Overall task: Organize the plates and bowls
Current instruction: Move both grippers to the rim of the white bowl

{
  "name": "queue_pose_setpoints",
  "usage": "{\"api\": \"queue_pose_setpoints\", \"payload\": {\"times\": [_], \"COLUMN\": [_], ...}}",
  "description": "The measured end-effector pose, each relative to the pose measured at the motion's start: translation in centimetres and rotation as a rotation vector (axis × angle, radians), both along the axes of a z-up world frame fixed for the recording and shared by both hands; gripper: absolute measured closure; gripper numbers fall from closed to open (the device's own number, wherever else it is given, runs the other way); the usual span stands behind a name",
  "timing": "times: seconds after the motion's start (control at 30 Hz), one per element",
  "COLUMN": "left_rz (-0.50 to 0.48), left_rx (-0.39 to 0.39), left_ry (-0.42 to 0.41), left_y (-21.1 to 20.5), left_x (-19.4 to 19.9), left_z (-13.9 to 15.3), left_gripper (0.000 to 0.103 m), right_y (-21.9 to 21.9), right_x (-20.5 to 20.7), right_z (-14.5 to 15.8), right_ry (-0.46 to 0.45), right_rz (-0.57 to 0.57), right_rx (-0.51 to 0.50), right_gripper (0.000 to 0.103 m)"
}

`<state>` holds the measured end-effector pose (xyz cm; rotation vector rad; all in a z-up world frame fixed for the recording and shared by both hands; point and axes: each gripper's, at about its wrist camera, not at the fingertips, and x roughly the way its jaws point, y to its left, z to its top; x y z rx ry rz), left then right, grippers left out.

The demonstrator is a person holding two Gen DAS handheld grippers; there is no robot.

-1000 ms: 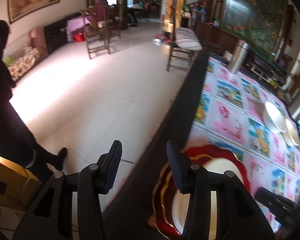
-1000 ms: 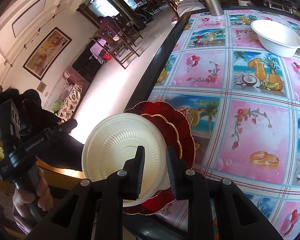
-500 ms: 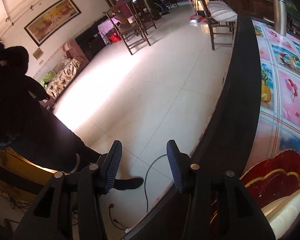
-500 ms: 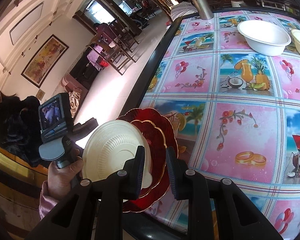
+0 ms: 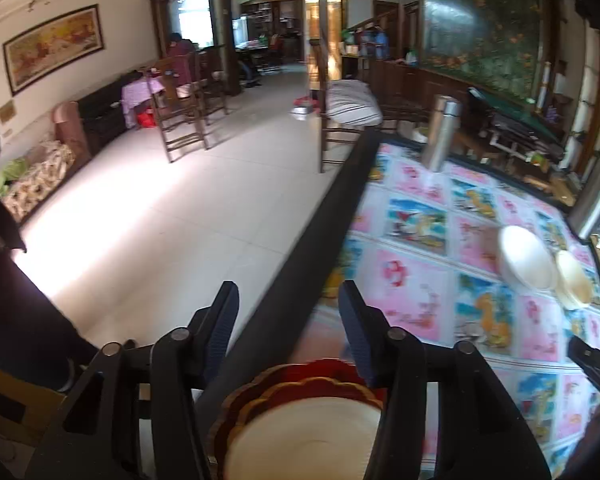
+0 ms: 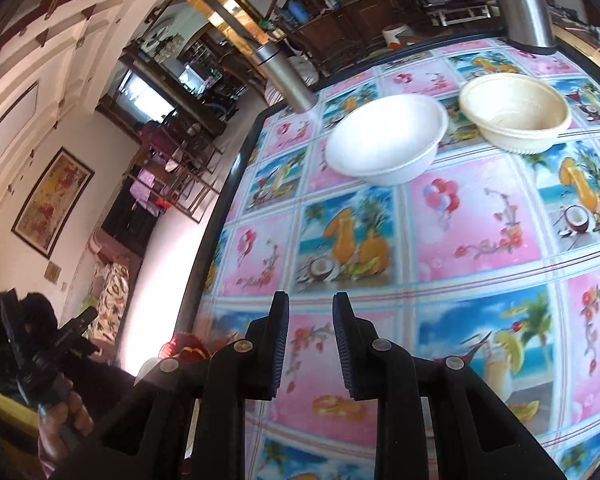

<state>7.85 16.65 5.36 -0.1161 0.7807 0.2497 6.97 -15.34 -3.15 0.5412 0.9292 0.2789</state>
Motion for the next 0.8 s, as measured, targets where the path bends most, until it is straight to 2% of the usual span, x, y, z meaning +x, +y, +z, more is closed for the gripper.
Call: {"api": "queue_pose_setpoints", "payload": {"times": [0.07,0.2,0.37,0.47,0.63,0.8], "left_rz": [-0.091,-0.234,-0.285,-0.268,-0.264,-0.265], "left_rx": [-0.094,-0.275,-0.393,-0.397,-0.417,-0.444], "left_ry": [0.008,0.087,0.233,0.292,0.355,0.382], "left_y": [-3.3,-10.2,-16.6,-18.5,-19.5,-19.7], "left_x": [1.2,5.0,11.5,14.6,17.6,19.1], "left_z": [0.4,-0.7,-3.8,-5.5,-7.4,-8.8], "left_gripper": [0.042,0.042,0.042,0.042,0.042,0.042], "right_y": [-2.5,-6.7,-10.2,-11.8,-13.6,-13.5], "right_x": [1.1,3.6,7.2,9.8,14.2,16.2], "right_z": [0.1,0.3,1.0,0.6,-2.0,-3.9], "right_ry": [0.000,0.008,0.023,0.057,0.137,0.173], "right_rz": [-0.041,-0.091,-0.096,-0.099,-0.110,-0.130], "right_rx": [0.010,0.026,0.067,0.100,0.199,0.197], "right_gripper": [0.075,0.075,0.070,0.068,0.068,0.068]}}
